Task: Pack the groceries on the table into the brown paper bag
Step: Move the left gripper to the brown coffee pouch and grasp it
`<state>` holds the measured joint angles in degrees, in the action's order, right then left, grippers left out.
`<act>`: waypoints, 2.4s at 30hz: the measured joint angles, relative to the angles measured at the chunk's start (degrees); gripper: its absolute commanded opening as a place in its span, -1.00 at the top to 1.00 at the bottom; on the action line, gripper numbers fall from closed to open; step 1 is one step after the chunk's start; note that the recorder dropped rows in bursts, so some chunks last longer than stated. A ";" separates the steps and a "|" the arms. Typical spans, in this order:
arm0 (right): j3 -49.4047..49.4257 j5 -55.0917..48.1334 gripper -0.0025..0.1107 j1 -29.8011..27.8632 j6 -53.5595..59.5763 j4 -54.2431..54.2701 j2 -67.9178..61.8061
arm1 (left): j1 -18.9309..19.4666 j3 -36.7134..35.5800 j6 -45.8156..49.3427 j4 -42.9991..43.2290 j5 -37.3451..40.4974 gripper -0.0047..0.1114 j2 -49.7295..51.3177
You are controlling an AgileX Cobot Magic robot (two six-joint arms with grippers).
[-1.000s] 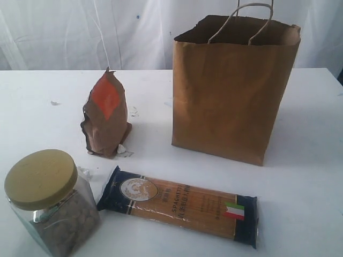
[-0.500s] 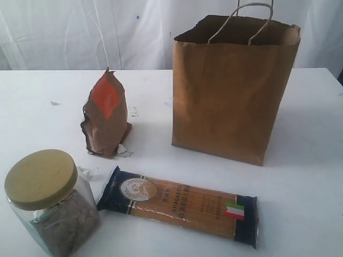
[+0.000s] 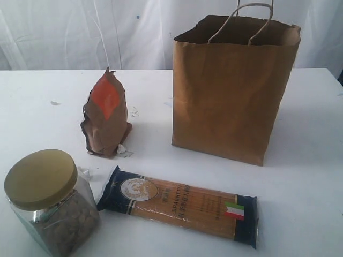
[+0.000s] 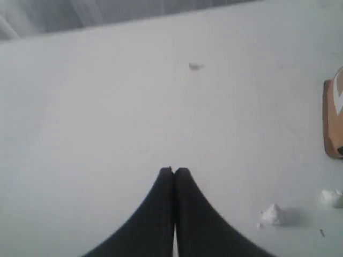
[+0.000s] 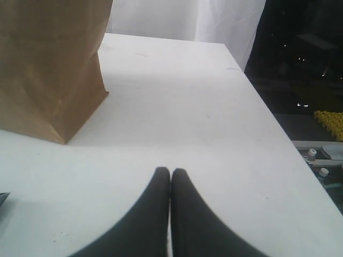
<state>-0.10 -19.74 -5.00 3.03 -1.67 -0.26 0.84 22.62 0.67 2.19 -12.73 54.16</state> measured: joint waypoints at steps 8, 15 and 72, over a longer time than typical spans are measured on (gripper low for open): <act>0.00 0.00 0.96 0.00 0.00 0.00 0.00 | -0.61 16.83 -5.89 0.00 25.21 0.92 10.04; 0.00 0.00 0.96 0.00 0.00 0.00 0.00 | -9.57 24.49 8.40 -5.79 37.57 0.92 10.42; 0.00 0.00 0.96 0.00 -0.11 0.00 0.00 | -25.89 35.68 34.43 -25.08 14.20 -0.24 32.33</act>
<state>-0.10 -19.74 -5.00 2.92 -1.67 -0.26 -25.05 58.30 35.10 -22.89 1.47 86.50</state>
